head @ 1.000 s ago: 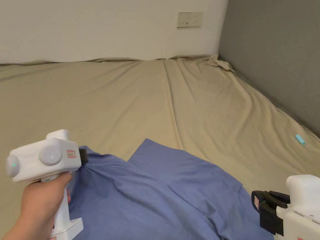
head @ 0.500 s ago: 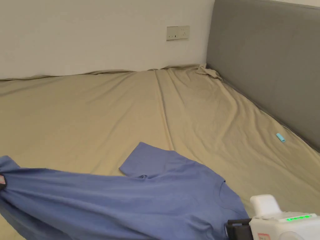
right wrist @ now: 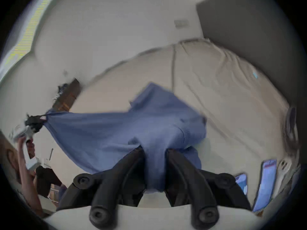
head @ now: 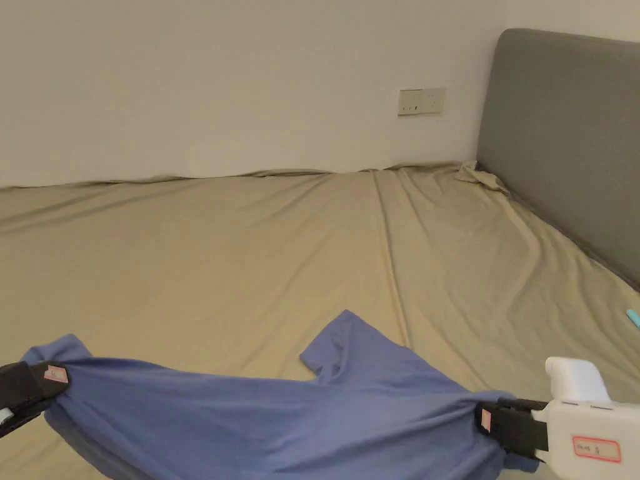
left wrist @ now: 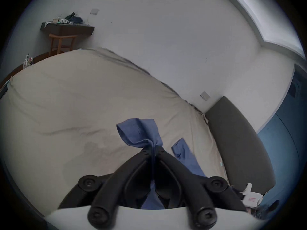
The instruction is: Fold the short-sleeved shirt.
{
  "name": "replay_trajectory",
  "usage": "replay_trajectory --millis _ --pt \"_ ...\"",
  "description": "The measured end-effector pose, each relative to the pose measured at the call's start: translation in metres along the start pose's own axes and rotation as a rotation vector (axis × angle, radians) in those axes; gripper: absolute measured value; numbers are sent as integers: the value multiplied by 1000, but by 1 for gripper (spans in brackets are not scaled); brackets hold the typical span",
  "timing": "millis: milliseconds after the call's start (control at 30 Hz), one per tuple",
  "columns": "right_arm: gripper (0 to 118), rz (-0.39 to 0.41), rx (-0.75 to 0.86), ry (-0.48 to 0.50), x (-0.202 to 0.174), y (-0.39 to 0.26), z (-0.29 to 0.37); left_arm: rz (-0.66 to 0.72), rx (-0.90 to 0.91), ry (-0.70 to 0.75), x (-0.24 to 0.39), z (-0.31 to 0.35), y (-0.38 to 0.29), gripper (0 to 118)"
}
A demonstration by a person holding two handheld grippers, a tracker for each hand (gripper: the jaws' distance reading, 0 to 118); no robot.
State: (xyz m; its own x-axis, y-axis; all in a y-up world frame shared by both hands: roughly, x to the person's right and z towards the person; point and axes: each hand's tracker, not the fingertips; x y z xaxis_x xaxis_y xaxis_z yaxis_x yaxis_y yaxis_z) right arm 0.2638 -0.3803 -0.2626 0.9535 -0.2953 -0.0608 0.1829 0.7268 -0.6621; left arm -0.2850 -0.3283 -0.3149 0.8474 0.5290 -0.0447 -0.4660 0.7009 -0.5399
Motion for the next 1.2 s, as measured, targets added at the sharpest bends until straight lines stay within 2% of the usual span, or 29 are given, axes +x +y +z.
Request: replay_trajectory --millis 133,200,267,300,367,467,567,833,1033,1133,1200 --pt "18 200 116 -28 -41 84 27 76 128 -55 6 9 67 0" --pt "18 302 171 -98 -60 125 36 111 218 -26 8 17 102 0" --pt "18 368 214 -179 -74 159 42 155 309 21 13 31 128 0" --pt "18 387 225 -188 -80 174 44 156 343 23 17 35 140 0" --pt "18 393 242 -185 -92 205 49 122 392 23 25 42 163 0" --pt "18 391 248 -206 -106 249 50 142 415 -26 39 47 188 0" --pt "18 368 234 -214 -115 284 44 82 431 40 49 40 209 0" --pt "18 353 184 -234 -126 333 10 51 404 57 53 0 243 0" --pt "18 387 140 -266 -120 326 -53 -5 314 99 32 -58 239 0" --pt "18 453 65 -298 -115 294 -91 -7 206 151 8 -92 215 0" --pt "18 451 32 -279 -108 265 -113 39 141 132 -11 -108 189 0"
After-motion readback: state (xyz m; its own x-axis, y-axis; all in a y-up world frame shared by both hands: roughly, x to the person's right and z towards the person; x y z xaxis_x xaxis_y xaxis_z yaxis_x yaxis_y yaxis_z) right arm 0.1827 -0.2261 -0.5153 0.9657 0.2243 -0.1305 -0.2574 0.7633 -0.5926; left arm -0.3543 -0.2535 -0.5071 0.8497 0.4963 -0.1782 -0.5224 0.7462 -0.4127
